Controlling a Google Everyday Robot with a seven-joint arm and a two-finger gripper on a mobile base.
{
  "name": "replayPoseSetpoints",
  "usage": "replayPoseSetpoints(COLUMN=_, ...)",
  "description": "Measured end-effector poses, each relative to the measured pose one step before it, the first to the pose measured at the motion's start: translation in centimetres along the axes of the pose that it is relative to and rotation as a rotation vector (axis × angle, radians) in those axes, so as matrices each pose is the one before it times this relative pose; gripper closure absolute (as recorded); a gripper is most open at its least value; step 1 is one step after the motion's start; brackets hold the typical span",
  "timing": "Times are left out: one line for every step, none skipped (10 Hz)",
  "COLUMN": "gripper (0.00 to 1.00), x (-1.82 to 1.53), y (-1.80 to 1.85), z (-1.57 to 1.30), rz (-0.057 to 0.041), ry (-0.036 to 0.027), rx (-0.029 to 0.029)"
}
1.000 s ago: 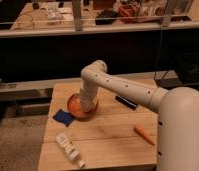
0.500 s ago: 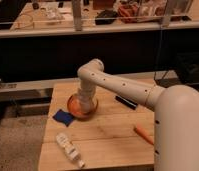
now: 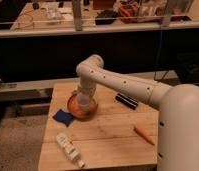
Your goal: Place the ceramic cup in the ceramic bowl
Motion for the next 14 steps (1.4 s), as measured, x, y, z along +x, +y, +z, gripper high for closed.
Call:
replayPoseSetpoints(gripper=0.2, x=0.131, y=0.125, z=-0.216, rz=0.00235, ry=0.01208, rx=-0.02094)
replayPoseSetpoints(gripper=0.2, x=-0.021, y=0.004, z=0.019, rz=-0.00116, ry=0.00115, rx=-0.01073)
replayPoseSetpoints(gripper=0.2, x=0.174, y=0.135, z=-0.121, rz=0.00245, ry=0.00485, rx=-0.00965)
replayPoseSetpoints(gripper=0.2, x=0.15, y=0.318, z=-0.068, rz=0.00346, ry=0.00304, rx=-0.0149)
replayPoseSetpoints(gripper=0.2, x=0.065, y=0.043, z=-0.068, rz=0.00204, ry=0.0019, rx=-0.00289)
replayPoseSetpoints(gripper=0.2, x=0.018, y=-0.03, z=-0.001, rz=-0.00081, ry=0.00124, rx=-0.00004)
replayPoseSetpoints(gripper=0.2, x=-0.014, y=-0.023, z=0.011, rz=-0.00042, ry=-0.00009, rx=0.00011)
replayPoseSetpoints(gripper=0.2, x=-0.019, y=-0.069, z=-0.007, rz=-0.00105, ry=0.00027, rx=0.00036)
replayPoseSetpoints(gripper=0.2, x=-0.032, y=-0.023, z=0.03, rz=-0.00066, ry=-0.00052, rx=-0.00029)
replayPoseSetpoints(gripper=0.2, x=-0.015, y=-0.018, z=-0.006, rz=-0.00018, ry=-0.00027, rx=0.00022)
replayPoseSetpoints(gripper=0.2, x=0.009, y=0.004, z=-0.009, rz=0.00017, ry=0.00012, rx=0.00012)
replayPoseSetpoints(gripper=0.2, x=-0.004, y=0.014, z=0.007, rz=0.0003, ry=-0.00042, rx=-0.00005)
replayPoseSetpoints(gripper=0.2, x=0.011, y=0.019, z=-0.006, rz=0.00039, ry=0.00007, rx=0.00002)
replayPoseSetpoints(gripper=0.2, x=0.011, y=0.023, z=-0.002, rz=0.00044, ry=-0.00004, rx=0.00005)
